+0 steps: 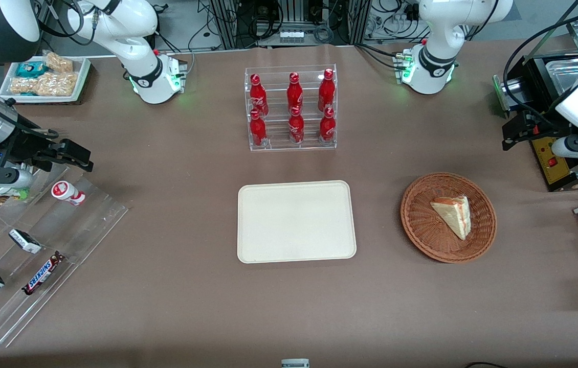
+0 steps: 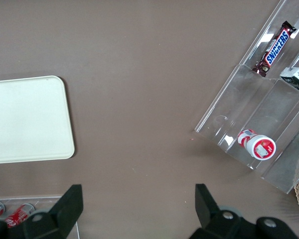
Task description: Place sandwich from basket to tray
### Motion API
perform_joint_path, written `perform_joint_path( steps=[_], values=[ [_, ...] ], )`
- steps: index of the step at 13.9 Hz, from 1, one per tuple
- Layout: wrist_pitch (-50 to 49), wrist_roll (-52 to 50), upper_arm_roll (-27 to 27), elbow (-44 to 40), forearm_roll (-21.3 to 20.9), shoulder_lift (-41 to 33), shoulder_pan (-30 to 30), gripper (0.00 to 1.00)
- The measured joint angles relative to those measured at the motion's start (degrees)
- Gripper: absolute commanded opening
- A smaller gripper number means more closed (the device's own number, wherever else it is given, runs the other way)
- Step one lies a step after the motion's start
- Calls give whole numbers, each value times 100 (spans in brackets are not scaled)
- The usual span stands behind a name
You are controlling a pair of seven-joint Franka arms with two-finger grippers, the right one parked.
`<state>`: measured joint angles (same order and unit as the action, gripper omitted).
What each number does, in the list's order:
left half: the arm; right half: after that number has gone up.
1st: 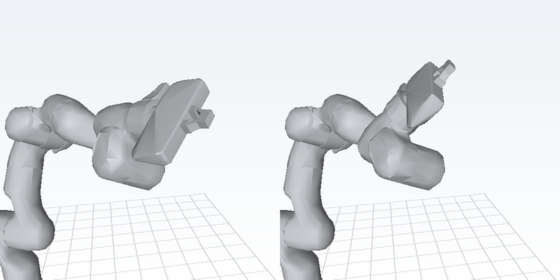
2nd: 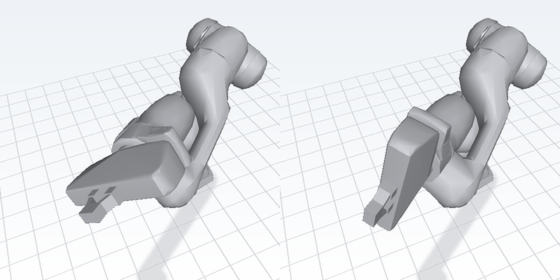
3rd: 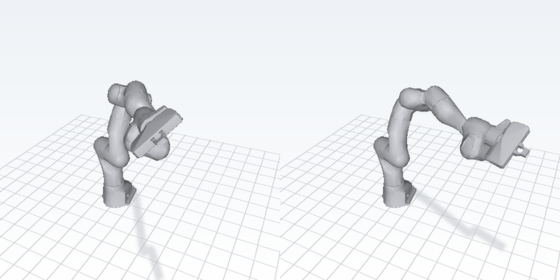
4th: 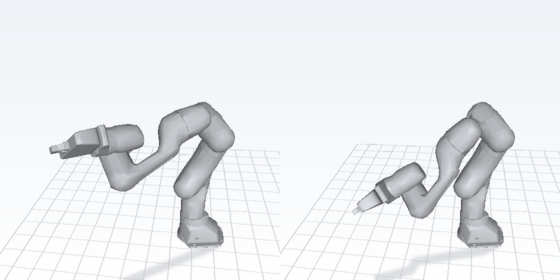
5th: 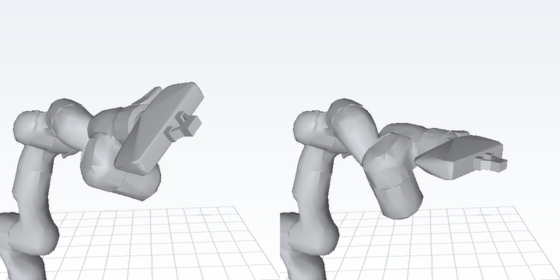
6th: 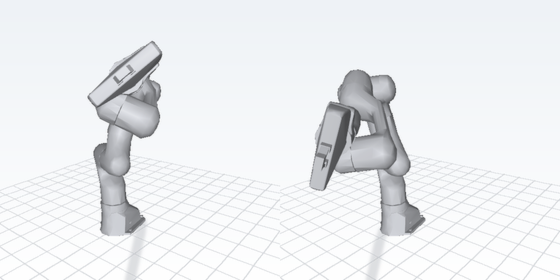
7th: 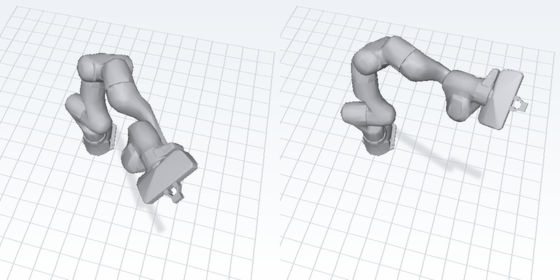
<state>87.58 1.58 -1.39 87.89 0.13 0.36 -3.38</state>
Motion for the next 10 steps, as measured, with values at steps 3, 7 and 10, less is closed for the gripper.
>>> perform_joint_path(
  steps=[3,7,10],
  values=[
    [-145,0,-8,-291,3,190,0,100],
    [-348,0,-14,-325,3,247,-1,100],
    [-528,-5,-10,-173,2,272,0,100]
  ],
)
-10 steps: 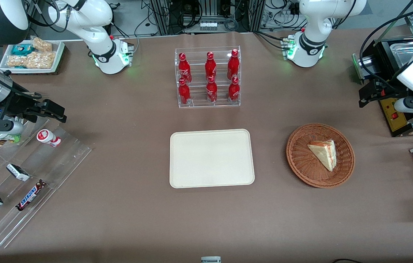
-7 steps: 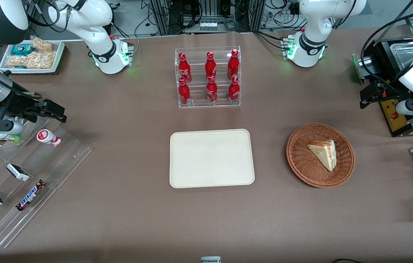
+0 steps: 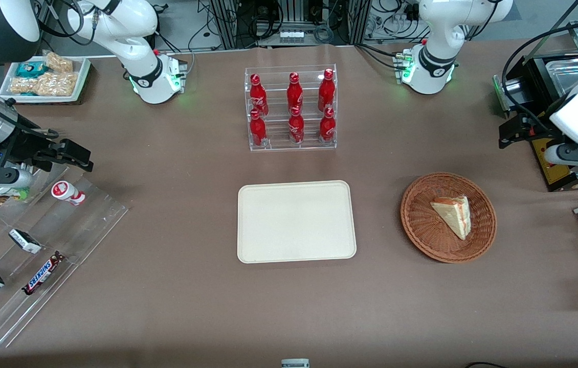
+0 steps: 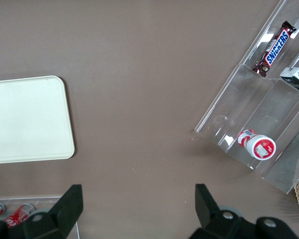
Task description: Place sandwich from basket to tray
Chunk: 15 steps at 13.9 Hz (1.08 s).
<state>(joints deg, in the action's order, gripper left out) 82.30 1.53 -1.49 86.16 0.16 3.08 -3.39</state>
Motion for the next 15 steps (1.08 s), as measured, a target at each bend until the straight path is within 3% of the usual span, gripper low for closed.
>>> perform_joint_path(
  steps=[4,10,15],
  values=[
    [733,-42,4,857,-3,69,1,100],
    [3323,-300,14,2891,-4,175,5,100],
    [5104,-1772,74,4035,-3,278,22,100]
  ],
)
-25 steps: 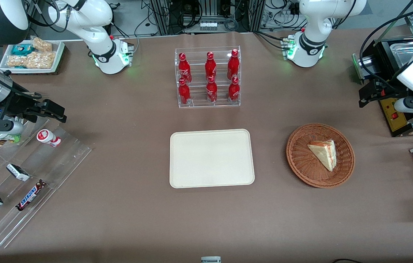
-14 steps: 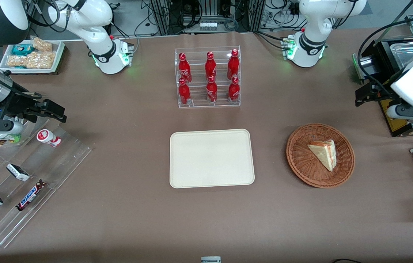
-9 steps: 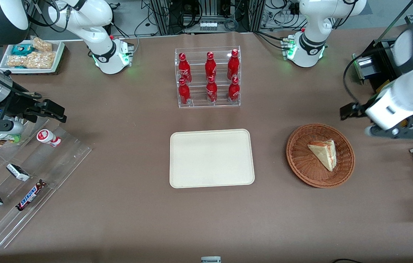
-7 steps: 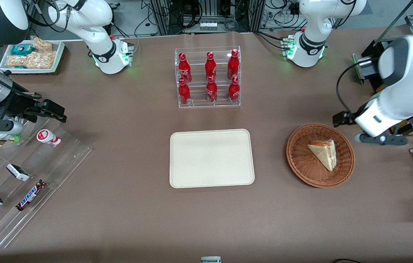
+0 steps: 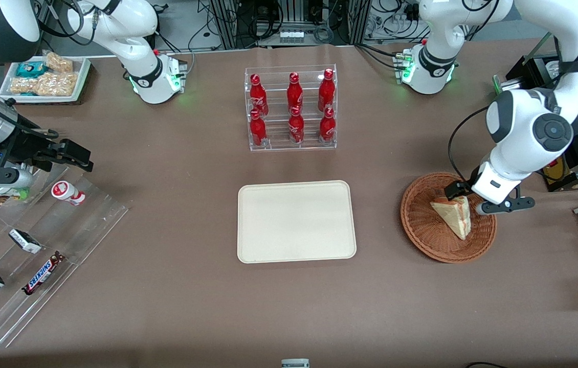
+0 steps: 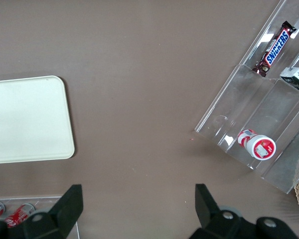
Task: Place sandwich from basket to tray
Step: 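Lower the left gripper and grasp the wrapped sandwich in the basket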
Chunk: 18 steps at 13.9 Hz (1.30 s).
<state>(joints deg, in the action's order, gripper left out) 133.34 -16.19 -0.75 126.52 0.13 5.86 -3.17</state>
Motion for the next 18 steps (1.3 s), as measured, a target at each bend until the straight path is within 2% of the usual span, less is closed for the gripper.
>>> perform_joint_path(
  steps=[5,7,8,9,10,11,12,14,18],
  values=[
    [690,-2288,95,59,-1,365,9,100],
    [911,-2725,95,55,-1,615,10,97],
    [946,-2798,95,50,-1,732,10,84],
    [962,-2824,95,47,-1,839,10,61],
    [970,-2840,96,46,-1,938,10,32],
    [971,-2847,96,45,-1,1006,10,11],
    [971,-2847,96,44,-1,1042,10,7],
    [822,-2847,94,-39,-1,1028,9,6],
    [-725,-2838,-1,-1175,-2,945,-104,6]
  ],
)
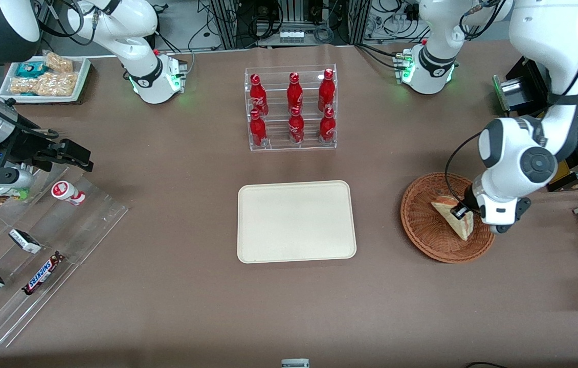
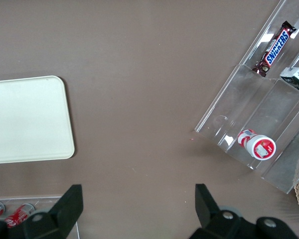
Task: Place sandwich from basket to tray
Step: 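Lift the sandwich and carry it over the cream tray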
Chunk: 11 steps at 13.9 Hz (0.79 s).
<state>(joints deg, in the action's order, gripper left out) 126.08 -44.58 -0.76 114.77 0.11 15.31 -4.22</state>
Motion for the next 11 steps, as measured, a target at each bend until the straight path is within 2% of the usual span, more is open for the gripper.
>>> perform_joint_path(
  steps=[2,5,9,11],
  values=[
    [-406,-4,-42,-572,1,2,-391,6],
    [-405,-98,-93,-876,10,139,-1217,7],
    [-21,-88,-133,-1573,-11,964,-2290,7],
    [239,-91,-139,-1959,-184,1440,-2757,7]
  ],
)
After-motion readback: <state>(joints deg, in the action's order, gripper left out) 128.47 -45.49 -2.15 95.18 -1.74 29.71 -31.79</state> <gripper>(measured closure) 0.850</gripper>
